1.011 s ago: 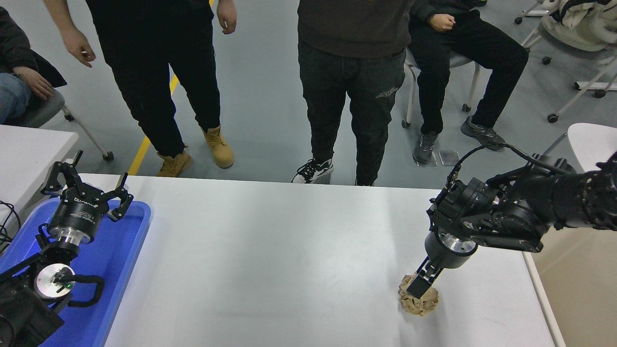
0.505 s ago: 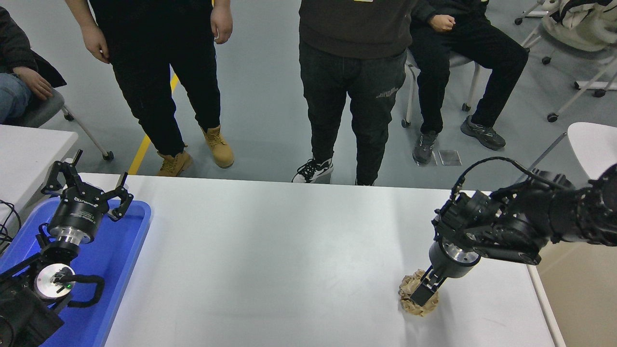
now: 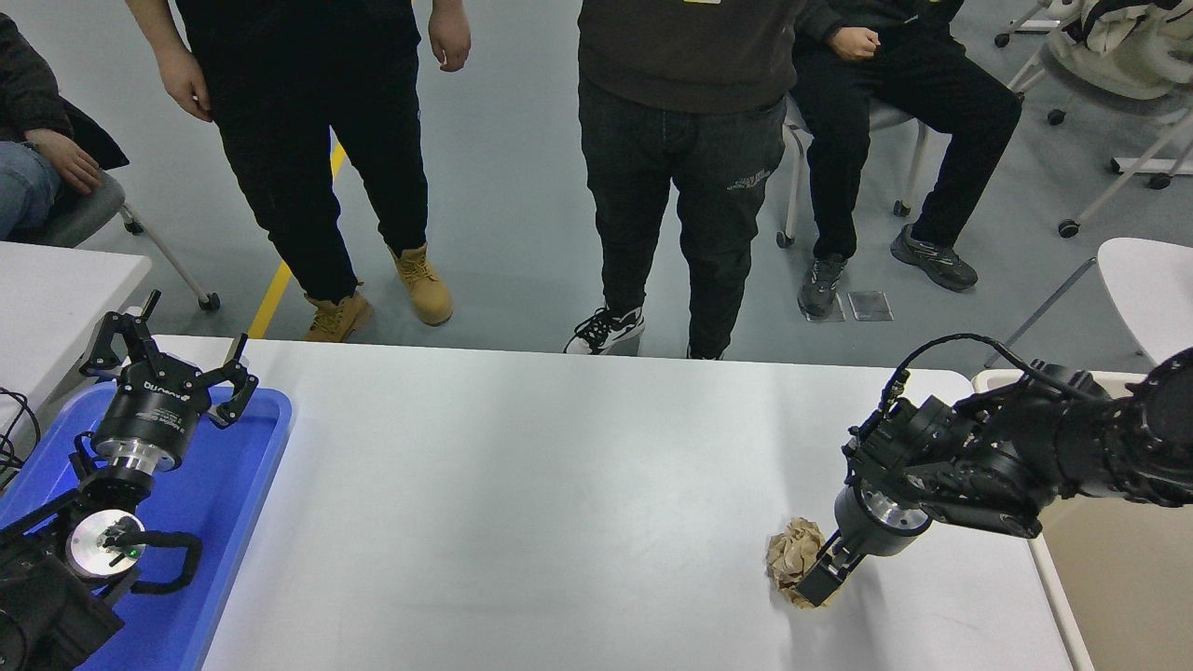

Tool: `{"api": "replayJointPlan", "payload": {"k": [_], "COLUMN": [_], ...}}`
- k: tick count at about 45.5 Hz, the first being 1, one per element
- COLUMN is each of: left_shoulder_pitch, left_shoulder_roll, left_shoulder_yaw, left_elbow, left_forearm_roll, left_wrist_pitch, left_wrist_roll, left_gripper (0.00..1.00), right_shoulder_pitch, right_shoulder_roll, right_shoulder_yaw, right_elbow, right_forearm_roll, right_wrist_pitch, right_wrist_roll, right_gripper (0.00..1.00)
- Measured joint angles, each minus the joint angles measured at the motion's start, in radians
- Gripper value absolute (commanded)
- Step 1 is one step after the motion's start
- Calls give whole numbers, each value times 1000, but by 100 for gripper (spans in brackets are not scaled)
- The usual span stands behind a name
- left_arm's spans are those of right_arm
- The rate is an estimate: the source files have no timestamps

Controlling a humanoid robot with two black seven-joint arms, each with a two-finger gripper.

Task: Clean the table surface

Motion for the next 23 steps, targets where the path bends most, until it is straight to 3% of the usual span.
{"api": "replayJointPlan", "payload": {"k": [4,7,8,13,17,18,20,21,23], "left_shoulder_pitch": [0,0,0,0,0,0,0,0,0], "left_shoulder_roll": [0,0,0,0,0,0,0,0,0], "left_shoulder_yaw": [0,0,0,0,0,0,0,0,0], "left_elbow": [0,0,0,0,0,0,0,0,0], "left_forearm_roll": [0,0,0,0,0,0,0,0,0], "left_wrist_pitch": [0,0,0,0,0,0,0,0,0], "left_wrist_roll": [0,0,0,0,0,0,0,0,0], "left_gripper": [100,100,100,100,100,100,100,100,100], "right_shoulder_pitch": [-6,-9,-10,-16,-23,-25,-27,-27,-28], "right_shoulder_roll": [1,2,3,6,7,7,8,8,9], "right_shoulder_yaw": [4,5,5,7,8,8,8,8,6], "right_elbow": [-7,-9,-10,-14,-21,-23,-26,-26,-29], "right_forearm_roll": [0,0,0,0,0,0,0,0,0], "right_wrist_pitch": [-12,-20,-23,-38,-52,-55,-60,-61,-63], "right_wrist_roll": [0,1,1,1,3,3,5,5,5], "right_gripper": [95,89,82,75,46,29,5,0,0]}}
